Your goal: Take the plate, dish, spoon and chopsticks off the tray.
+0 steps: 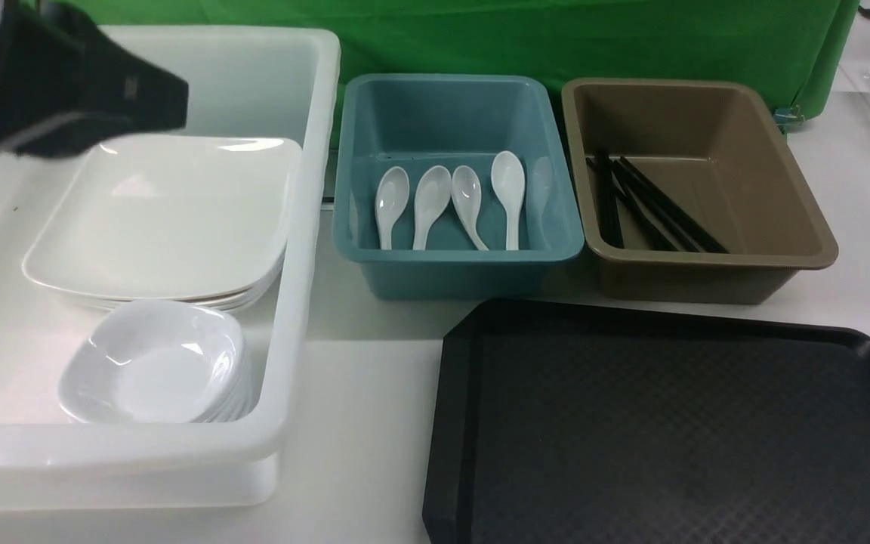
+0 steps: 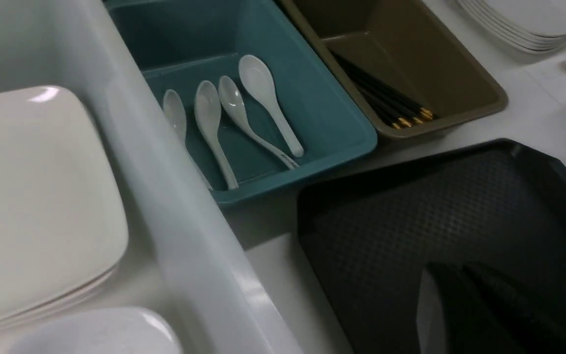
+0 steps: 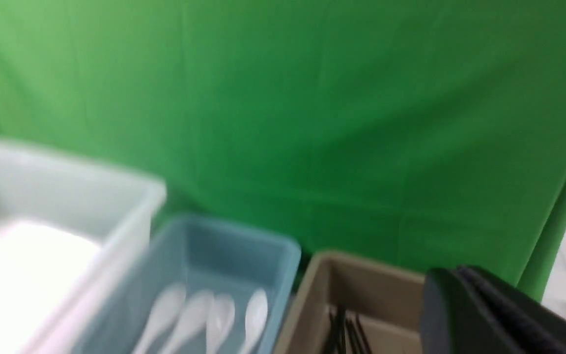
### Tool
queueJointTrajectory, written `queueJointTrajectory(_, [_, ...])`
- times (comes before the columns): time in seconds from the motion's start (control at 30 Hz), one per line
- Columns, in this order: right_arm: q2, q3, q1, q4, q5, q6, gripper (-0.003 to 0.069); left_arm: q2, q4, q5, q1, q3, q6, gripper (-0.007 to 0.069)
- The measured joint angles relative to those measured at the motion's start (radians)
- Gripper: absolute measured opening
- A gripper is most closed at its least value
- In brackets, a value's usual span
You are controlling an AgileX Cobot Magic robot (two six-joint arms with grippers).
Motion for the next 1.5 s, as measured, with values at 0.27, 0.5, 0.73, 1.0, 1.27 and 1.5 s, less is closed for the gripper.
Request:
queueJointTrajectory(0.27, [-0.377,0.415,0.0,-0.096,-0.287,0.096,0.0022,-0.284,0.009,-0.038,-0.007,0.266,-0.036,0.001])
queueJointTrajectory(0.5, [-0.652,0.619,0.0,-0.101,-0.31,0.16,0.0022,-0.624,0.066,-0.115,-0.007,0.518,-0.154,0.001])
queueJointTrajectory(0.73, [-0.755,0.668,0.0,-0.103,-0.18,0.218,0.0022,-0.79,0.135,-0.118,-0.007,0.622,-0.293,0.001])
queueJointTrajectory(1.0, [-0.756,0.778,0.0,-0.102,-0.125,0.336,0.0025,-0.825,0.257,-0.157,-0.007,0.651,-0.401,0.001])
queueJointTrajectory(1.27, [-0.756,0.781,0.0,-0.102,-0.131,0.337,0.003,-0.825,0.26,-0.178,-0.007,0.651,-0.402,0.001])
queueJointTrajectory(1.5, [-0.756,0.781,0.0,-0.102,-0.131,0.337,0.0034,-0.825,0.262,-0.179,-0.007,0.651,-0.398,0.001])
